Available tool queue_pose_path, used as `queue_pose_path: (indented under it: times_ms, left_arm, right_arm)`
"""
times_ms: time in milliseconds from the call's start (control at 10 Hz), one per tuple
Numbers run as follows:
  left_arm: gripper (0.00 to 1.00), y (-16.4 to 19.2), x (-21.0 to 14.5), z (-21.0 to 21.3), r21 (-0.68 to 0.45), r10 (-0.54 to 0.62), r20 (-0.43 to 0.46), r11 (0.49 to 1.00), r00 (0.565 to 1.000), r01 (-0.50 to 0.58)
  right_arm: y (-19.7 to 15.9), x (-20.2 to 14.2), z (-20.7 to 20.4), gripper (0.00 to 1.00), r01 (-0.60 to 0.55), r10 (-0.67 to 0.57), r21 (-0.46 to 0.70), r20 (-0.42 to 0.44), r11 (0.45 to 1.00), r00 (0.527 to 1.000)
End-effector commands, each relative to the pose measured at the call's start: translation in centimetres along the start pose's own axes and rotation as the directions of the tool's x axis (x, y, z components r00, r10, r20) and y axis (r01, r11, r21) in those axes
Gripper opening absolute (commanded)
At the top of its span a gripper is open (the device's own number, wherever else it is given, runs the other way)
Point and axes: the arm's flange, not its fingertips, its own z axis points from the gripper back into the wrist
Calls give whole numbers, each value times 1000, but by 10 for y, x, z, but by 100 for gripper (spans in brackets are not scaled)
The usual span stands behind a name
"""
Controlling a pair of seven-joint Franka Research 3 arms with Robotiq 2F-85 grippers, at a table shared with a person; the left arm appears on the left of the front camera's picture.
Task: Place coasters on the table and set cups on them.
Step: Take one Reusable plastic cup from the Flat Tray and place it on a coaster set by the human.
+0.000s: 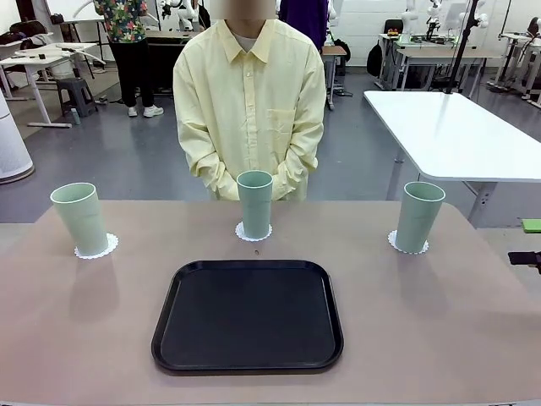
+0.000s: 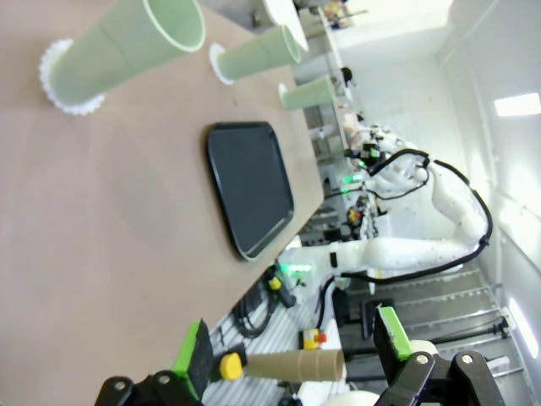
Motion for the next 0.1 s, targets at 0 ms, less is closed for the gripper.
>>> queue_pose_path:
  times_ms: [0]
  left_arm:
    - [100,-2,-2,2,-1,-4,-2,1000,1000,4]
  right_arm:
    - [1,-1,0,100,2,-2,4,6,1000,1000]
